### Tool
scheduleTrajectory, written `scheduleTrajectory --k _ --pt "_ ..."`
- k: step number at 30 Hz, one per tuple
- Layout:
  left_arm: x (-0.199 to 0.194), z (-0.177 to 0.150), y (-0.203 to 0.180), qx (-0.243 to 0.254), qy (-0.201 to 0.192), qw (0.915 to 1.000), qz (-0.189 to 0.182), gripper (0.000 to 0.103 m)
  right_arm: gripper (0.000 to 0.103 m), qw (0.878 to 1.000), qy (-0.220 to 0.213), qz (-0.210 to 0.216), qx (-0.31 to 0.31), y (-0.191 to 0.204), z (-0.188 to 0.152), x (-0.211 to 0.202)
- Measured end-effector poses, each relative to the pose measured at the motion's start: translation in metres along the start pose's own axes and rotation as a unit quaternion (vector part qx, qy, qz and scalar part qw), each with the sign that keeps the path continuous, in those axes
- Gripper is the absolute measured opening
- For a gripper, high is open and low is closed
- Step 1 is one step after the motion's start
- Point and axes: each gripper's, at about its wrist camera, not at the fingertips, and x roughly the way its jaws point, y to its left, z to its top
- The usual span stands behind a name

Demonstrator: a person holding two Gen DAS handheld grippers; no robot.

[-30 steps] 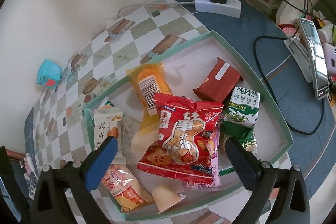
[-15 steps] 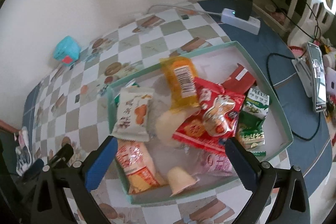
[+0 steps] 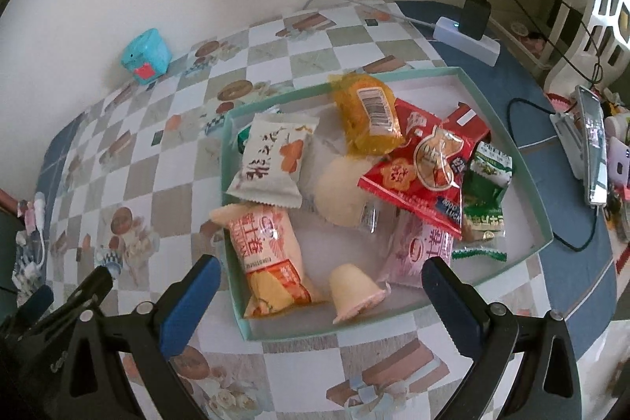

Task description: Organize snacks

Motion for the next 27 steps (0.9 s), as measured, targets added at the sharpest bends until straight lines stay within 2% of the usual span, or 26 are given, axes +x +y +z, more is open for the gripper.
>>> scheduleTrajectory --k 15,27 --pt "-0.006 -0.027 0.022 -0.011 -0.001 0.9999 -0.009 0.098 0.103 1.0 0.002 -0.006 -0.017 0.008 -0.02 -0.002" --pt "-0.005 -0.028 0.023 -0.01 0.001 0.9999 -0.01 0.098 0.103 1.0 0.006 -0.009 -0.019 0.008 -0.02 0.002"
